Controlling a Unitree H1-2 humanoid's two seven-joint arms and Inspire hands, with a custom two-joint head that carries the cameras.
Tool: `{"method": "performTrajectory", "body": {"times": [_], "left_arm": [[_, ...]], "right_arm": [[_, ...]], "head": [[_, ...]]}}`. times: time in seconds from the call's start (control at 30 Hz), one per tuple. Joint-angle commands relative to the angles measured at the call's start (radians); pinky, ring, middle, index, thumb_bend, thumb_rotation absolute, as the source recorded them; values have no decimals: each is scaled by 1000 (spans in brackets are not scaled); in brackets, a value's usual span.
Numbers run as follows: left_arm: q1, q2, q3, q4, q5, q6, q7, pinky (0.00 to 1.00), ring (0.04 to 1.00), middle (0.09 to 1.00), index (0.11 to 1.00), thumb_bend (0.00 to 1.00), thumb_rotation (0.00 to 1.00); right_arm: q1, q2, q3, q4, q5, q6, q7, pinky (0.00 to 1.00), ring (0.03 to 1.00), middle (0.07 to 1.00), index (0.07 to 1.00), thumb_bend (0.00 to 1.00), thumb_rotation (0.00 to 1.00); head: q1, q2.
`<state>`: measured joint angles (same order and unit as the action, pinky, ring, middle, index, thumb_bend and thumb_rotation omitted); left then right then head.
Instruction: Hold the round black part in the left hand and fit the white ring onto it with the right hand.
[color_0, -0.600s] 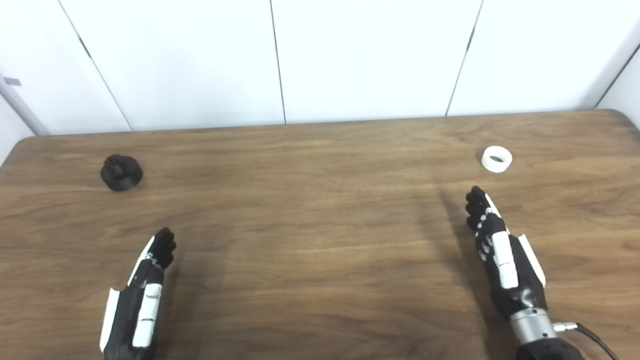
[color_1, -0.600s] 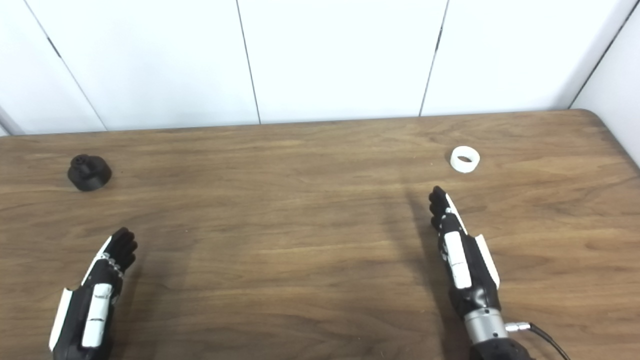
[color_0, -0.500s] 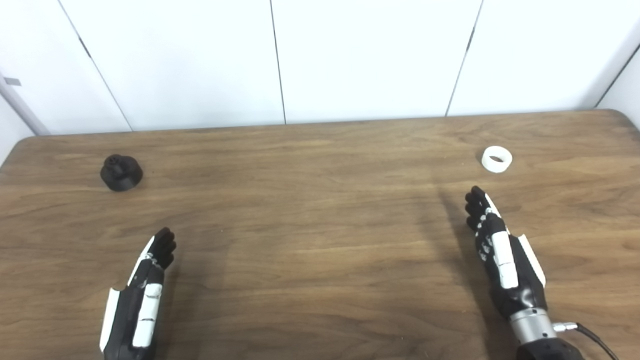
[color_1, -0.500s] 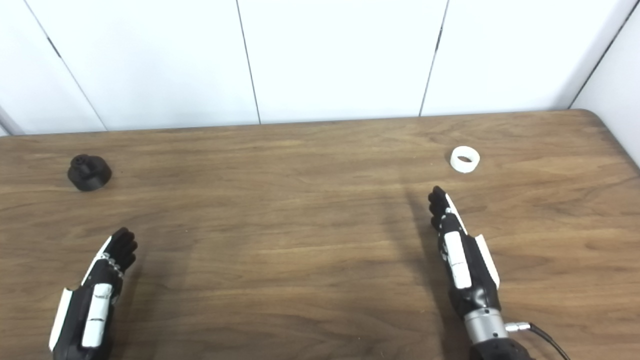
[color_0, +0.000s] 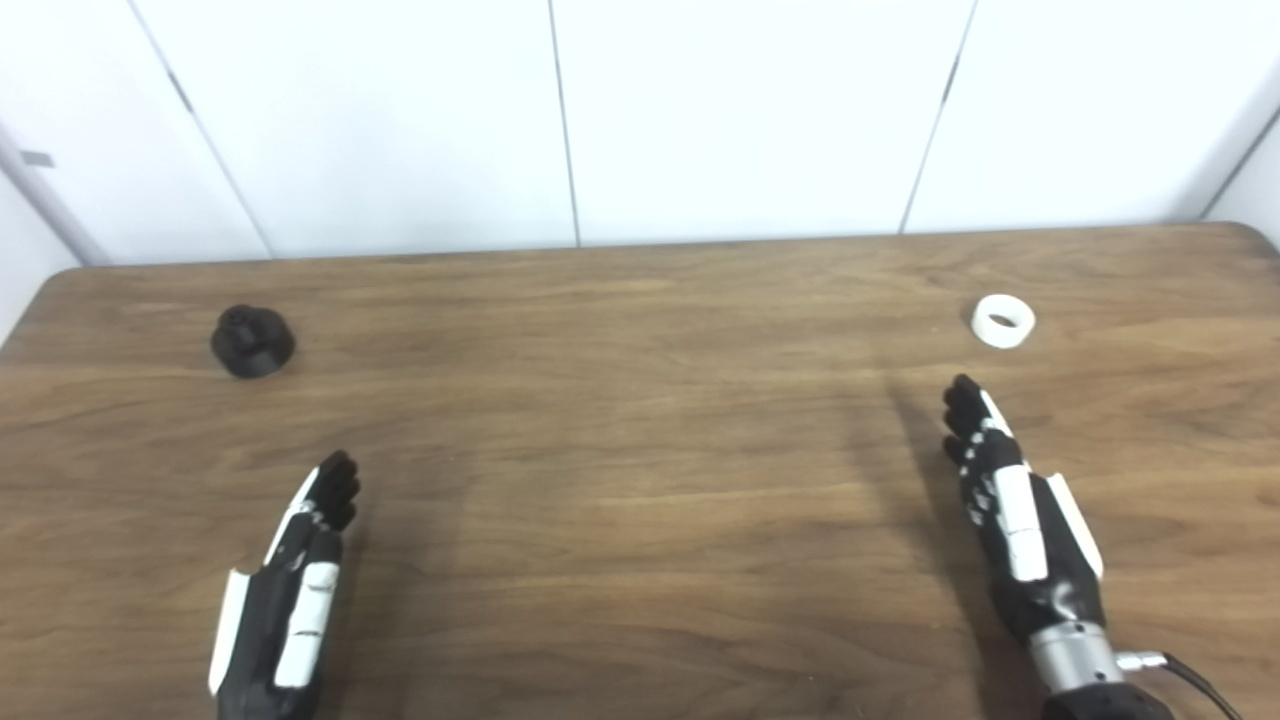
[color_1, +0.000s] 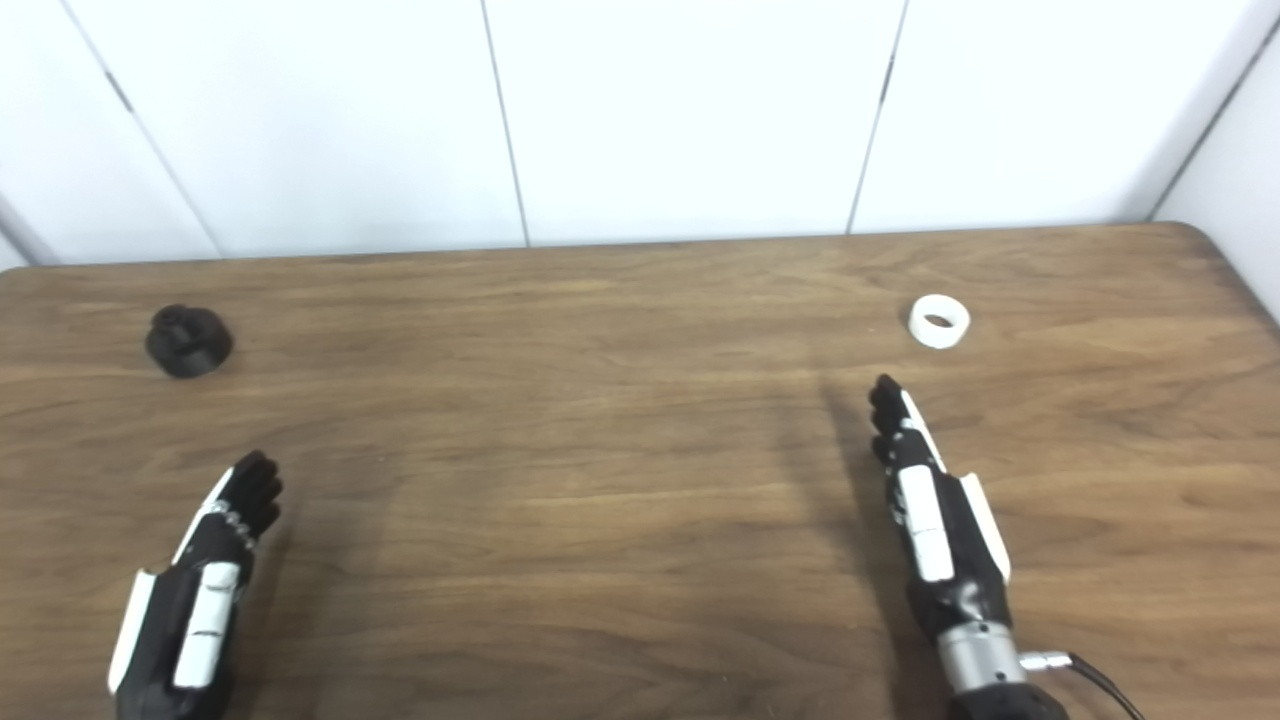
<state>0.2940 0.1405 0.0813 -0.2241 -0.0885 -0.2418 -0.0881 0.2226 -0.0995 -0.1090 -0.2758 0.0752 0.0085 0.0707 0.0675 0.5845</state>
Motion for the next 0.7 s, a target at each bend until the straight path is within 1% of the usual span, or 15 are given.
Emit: {"method": "performTrajectory", "body": {"times": [0.0, 0.03, 0.07, 0.1, 0.13, 0.17, 0.23, 0.27, 0.33, 0.37, 0.43, 0.5, 0.6, 0.67], "left_arm": [[-3, -21, -13, 30, 14, -32, 5, 944, 941, 937, 937, 573, 815], [-1, -26, -16, 29, 21, -31, 9, 942, 938, 935, 933, 574, 808], [-1, -30, -17, 29, 26, -30, 12, 943, 938, 933, 930, 578, 805], [1, -34, -20, 27, 31, -29, 14, 944, 938, 933, 929, 581, 801], [1, -39, -24, 27, 38, -29, 17, 946, 939, 934, 930, 582, 801], [1, -43, -27, 27, 43, -30, 19, 948, 939, 934, 931, 581, 802], [-1, -54, -37, 30, 66, -35, 27, 941, 932, 928, 931, 573, 808], [-2, -58, -41, 32, 74, -37, 31, 935, 928, 924, 929, 567, 810], [-1, -65, -48, 34, 107, -36, 44, 926, 921, 918, 924, 571, 817], [-1, -67, -50, 35, 117, -36, 50, 924, 919, 917, 922, 576, 817], [-2, -71, -61, 38, 131, -32, 58, 933, 923, 918, 921, 578, 818], [-4, -72, -69, 43, 136, -31, 62, 944, 927, 921, 923, 568, 816], [-10, -74, -75, 54, 143, -35, 67, 925, 929, 922, 921, 563, 802], [-13, -76, -79, 62, 146, -39, 71, 915, 929, 922, 916, 560, 784]], "right_arm": [[148, 16, -3, -23, 16, -51, -2, 1000, 995, 979, 973, 577, 1000], [148, 13, -6, -16, 22, -61, 4, 1000, 995, 979, 974, 581, 1000], [148, 11, -8, -12, 26, -67, 8, 1000, 992, 979, 977, 585, 1000], [147, 8, -10, -8, 27, -70, 11, 1000, 990, 979, 979, 587, 1000], [146, 4, -13, -7, 29, -68, 14, 1000, 992, 980, 982, 586, 1000], [145, 1, -15, -6, 31, -65, 16, 1000, 996, 984, 986, 583, 1000], [143, -7, -22, -2, 41, -58, 22, 1000, 999, 994, 995, 570, 1000], [142, -9, -25, 1, 46, -58, 25, 1000, 1000, 998, 998, 562, 1000], [138, -14, -30, 13, 68, -68, 40, 1000, 1000, 1000, 1000, 552, 1000], [136, -16, -31, 17, 73, -73, 46, 1000, 1000, 1000, 1000, 560, 1000], [130, -21, -36, 33, 78, -91, 57, 1000, 1000, 1000, 1000, 570, 1000], [126, -19, -42, 43, 76, -102, 59, 1000, 1000, 1000, 1000, 563, 1000], [122, -19, -50, 52, 68, -104, 56, 1000, 1000, 1000, 1000, 538, 1000], [121, -23, -52, 64, 68, -113, 62, 1000, 1000, 1000, 1000, 518, 1000]], "head": [[18, -7], [41, -15], [41, -15], [71, -24], [100, -33], [106, -36], [155, -58], [155, -58], [189, -77], [189, -77], [228, -98], [236, -104], [260, -117], [263, -119]]}}
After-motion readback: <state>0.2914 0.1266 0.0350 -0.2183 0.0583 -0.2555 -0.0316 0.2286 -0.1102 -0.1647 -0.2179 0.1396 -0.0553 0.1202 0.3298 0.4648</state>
